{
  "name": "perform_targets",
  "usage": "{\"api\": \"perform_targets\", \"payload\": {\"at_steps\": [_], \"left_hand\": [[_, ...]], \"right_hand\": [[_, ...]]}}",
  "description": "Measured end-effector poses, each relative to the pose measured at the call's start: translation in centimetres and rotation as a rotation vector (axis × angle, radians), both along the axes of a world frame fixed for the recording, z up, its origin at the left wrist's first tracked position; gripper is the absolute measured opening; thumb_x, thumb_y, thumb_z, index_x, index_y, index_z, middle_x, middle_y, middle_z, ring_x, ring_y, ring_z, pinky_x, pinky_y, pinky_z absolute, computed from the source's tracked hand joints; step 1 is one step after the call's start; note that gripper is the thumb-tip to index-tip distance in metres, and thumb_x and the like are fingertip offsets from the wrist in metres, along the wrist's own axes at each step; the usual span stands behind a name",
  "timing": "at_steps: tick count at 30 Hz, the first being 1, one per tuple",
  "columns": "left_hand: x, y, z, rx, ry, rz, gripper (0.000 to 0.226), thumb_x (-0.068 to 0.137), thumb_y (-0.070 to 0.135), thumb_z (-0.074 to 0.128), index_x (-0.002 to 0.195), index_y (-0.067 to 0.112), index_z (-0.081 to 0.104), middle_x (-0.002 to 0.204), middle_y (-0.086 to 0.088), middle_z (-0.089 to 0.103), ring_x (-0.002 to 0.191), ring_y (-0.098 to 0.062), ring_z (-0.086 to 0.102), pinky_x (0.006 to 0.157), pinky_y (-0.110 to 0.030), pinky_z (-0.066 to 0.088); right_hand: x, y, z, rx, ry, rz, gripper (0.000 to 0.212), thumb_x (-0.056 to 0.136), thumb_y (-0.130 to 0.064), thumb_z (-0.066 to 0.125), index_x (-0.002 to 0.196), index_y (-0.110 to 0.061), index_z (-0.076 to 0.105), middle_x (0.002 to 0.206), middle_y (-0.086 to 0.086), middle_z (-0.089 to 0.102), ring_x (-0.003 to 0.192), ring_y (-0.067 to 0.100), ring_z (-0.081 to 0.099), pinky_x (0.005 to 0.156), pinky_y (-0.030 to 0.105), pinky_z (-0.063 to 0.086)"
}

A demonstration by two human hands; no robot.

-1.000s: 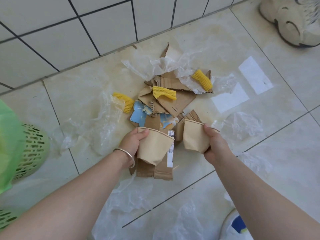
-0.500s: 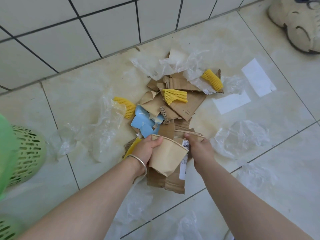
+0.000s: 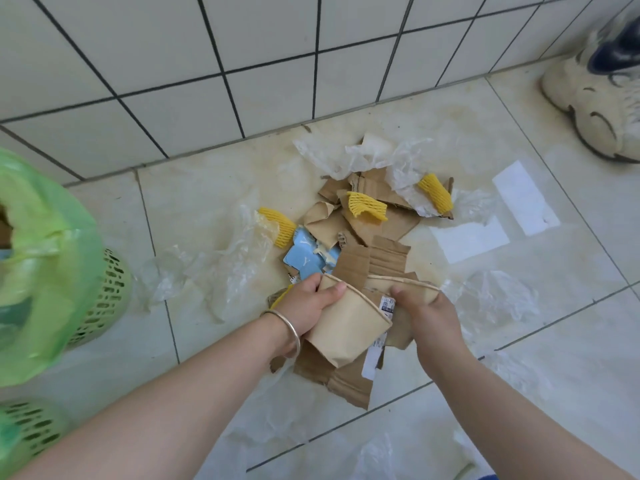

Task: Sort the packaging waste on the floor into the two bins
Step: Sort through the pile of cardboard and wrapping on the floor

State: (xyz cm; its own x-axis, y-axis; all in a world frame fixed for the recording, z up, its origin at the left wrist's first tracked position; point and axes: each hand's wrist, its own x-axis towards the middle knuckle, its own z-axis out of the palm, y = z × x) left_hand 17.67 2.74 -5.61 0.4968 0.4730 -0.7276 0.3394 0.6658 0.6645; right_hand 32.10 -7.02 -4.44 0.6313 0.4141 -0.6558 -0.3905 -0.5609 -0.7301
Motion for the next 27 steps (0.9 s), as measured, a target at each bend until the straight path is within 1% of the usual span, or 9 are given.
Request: {"api": "perform_targets", "payload": {"at_steps": [4, 8, 12, 15, 18, 21, 23, 25, 27], "left_hand": [[-1.4, 2.0, 3.2, 0.128, -0.043, 0.046, 0.011, 0.090, 0.028, 0.058, 0.082, 0.021, 0.054, 0.078, 0.003, 0.064, 0.070, -0.013, 0.062, 0.061, -0.026, 0.050], [-4.5, 4.6, 6.9, 0.250, -0.116, 0.156, 0.010, 0.090, 0.025, 0.057, 0.081, 0.021, 0.055, 0.073, 0.007, 0.063, 0.062, -0.005, 0.061, 0.057, -0.020, 0.049], [-8.5, 6.8, 10.1, 0.474, -0.039, 0.257, 0.017, 0.089, 0.026, 0.059, 0.077, 0.018, 0.049, 0.070, 0.006, 0.056, 0.062, -0.008, 0.054, 0.056, -0.018, 0.046], [-11.5, 7.6, 11.8, 0.610, 0.057, 0.349, 0.024, 0.088, 0.029, 0.060, 0.075, 0.018, 0.045, 0.066, 0.006, 0.051, 0.061, -0.010, 0.049, 0.059, -0.023, 0.042], [-15.3, 8.4, 13.4, 0.723, 0.126, 0.444, 0.029, 0.087, 0.032, 0.060, 0.073, 0.015, 0.041, 0.063, 0.004, 0.048, 0.057, -0.010, 0.045, 0.055, -0.020, 0.039], [-19.3, 9.4, 15.1, 0.767, 0.094, 0.563, 0.026, 0.087, 0.032, 0.060, 0.082, 0.010, 0.047, 0.073, -0.004, 0.052, 0.069, -0.015, 0.049, 0.067, -0.029, 0.044], [-21.7, 10.1, 16.3, 0.810, 0.067, 0.637, 0.021, 0.088, 0.029, 0.060, 0.083, 0.012, 0.048, 0.076, -0.002, 0.056, 0.071, -0.013, 0.052, 0.070, -0.028, 0.046], [-24.1, 10.8, 17.1, 0.893, 0.055, 0.697, 0.019, 0.088, 0.028, 0.060, 0.080, 0.019, 0.046, 0.076, 0.004, 0.057, 0.070, -0.008, 0.054, 0.070, -0.027, 0.047], [-26.6, 11.4, 17.3, 0.997, 0.091, 0.745, 0.022, 0.088, 0.028, 0.061, 0.078, 0.022, 0.042, 0.073, 0.007, 0.053, 0.064, -0.002, 0.050, 0.065, -0.022, 0.045]], "right_hand": [[-1.3, 2.9, 2.6, 0.111, 0.006, 0.039, 0.027, 0.084, -0.019, 0.066, 0.110, -0.017, 0.057, 0.104, 0.010, 0.068, 0.093, 0.028, 0.065, 0.076, 0.042, 0.051], [-4.0, 6.3, 5.9, 0.281, 0.082, 0.089, 0.024, 0.089, -0.013, 0.059, 0.112, -0.017, 0.059, 0.102, 0.009, 0.070, 0.091, 0.026, 0.065, 0.081, 0.044, 0.050], [-7.6, 9.5, 9.0, 0.361, 0.181, 0.181, 0.004, 0.082, -0.010, 0.060, 0.083, -0.007, 0.063, 0.075, 0.016, 0.064, 0.075, 0.031, 0.057, 0.075, 0.040, 0.044], [-10.7, 11.6, 11.1, 0.416, 0.163, 0.306, 0.032, 0.085, -0.010, 0.056, 0.057, 0.005, 0.052, 0.043, 0.017, 0.050, 0.053, 0.026, 0.051, 0.068, 0.034, 0.042], [-14.5, 13.8, 13.1, 0.480, 0.118, 0.467, 0.058, 0.090, -0.012, 0.052, 0.039, 0.014, 0.042, 0.037, 0.017, 0.043, 0.050, 0.029, 0.049, 0.067, 0.033, 0.042], [-18.5, 16.1, 14.9, 0.535, 0.056, 0.606, 0.048, 0.087, -0.026, 0.059, 0.051, 0.006, 0.052, 0.038, 0.017, 0.046, 0.052, 0.023, 0.052, 0.065, 0.031, 0.043], [-20.9, 17.6, 15.9, 0.584, 0.046, 0.716, 0.035, 0.075, -0.036, 0.071, 0.071, -0.002, 0.063, 0.059, 0.013, 0.060, 0.067, 0.025, 0.059, 0.073, 0.040, 0.046], [-23.5, 19.0, 16.7, 0.642, 0.079, 0.759, 0.031, 0.068, -0.030, 0.077, 0.090, -0.011, 0.067, 0.083, 0.005, 0.067, 0.083, 0.022, 0.062, 0.080, 0.043, 0.046], [-26.0, 20.5, 16.8, 0.673, 0.122, 0.777, 0.028, 0.070, -0.021, 0.073, 0.097, -0.012, 0.067, 0.088, 0.001, 0.068, 0.085, 0.019, 0.061, 0.075, 0.038, 0.046]]}}
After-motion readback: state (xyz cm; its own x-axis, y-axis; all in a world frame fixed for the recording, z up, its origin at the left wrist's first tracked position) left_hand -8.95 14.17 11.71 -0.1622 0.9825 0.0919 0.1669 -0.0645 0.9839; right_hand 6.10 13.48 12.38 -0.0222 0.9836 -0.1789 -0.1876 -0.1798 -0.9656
